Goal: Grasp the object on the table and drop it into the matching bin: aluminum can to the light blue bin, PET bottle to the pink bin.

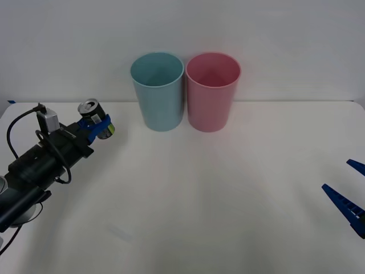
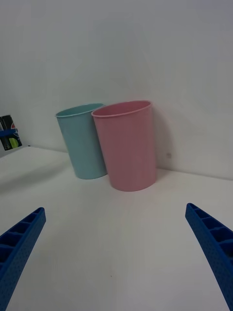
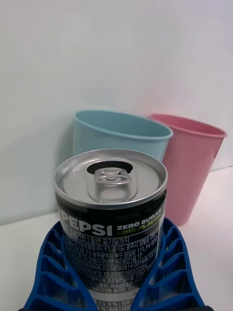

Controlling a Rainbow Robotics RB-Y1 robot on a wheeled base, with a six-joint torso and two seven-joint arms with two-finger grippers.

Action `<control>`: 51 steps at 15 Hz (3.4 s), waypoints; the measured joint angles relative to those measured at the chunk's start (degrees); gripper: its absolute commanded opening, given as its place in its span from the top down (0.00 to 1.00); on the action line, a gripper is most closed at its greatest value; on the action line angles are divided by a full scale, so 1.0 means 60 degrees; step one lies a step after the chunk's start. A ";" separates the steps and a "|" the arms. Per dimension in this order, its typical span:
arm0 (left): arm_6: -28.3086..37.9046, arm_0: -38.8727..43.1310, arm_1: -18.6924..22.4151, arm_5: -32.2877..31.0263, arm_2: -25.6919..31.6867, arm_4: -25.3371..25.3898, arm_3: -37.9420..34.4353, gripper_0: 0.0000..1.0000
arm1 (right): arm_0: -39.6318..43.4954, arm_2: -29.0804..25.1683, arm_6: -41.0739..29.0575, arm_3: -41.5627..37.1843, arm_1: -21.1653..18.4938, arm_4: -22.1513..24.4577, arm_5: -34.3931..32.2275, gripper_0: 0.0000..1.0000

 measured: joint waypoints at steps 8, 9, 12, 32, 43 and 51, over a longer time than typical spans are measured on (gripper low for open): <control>0.1900 -0.0465 0.0393 0.0000 0.0521 -0.0794 -0.1445 1.00 | 0.0000 0.0000 0.0000 0.0000 0.0000 0.0000 0.0000 0.00; 0.1957 -0.0631 0.0392 -0.0001 0.0562 -0.0881 -0.1447 1.00 | 0.0000 0.0000 0.0000 0.0000 0.0000 0.0000 0.0000 0.00; 0.2579 -0.1239 0.0393 0.0006 0.0731 -0.1458 -0.1447 1.00 | 0.0000 0.0000 0.0000 0.0000 0.0000 0.0000 0.0000 0.00; 0.4652 -0.7006 -0.0194 -0.0178 0.0409 -0.5335 0.3567 1.00 | 0.0000 0.0000 0.0000 0.0000 0.0000 0.0000 0.0000 0.00; 0.4591 -0.7777 -0.1466 0.0185 0.1326 -0.7441 0.4000 1.00 | 0.0000 0.0000 0.0000 0.0000 0.0000 0.0000 0.0000 0.00; 0.4433 -0.7771 -0.1469 0.0186 0.1169 -0.7321 0.4000 0.00 | 0.0000 0.0000 0.0000 0.0000 0.0000 0.0000 0.0000 0.00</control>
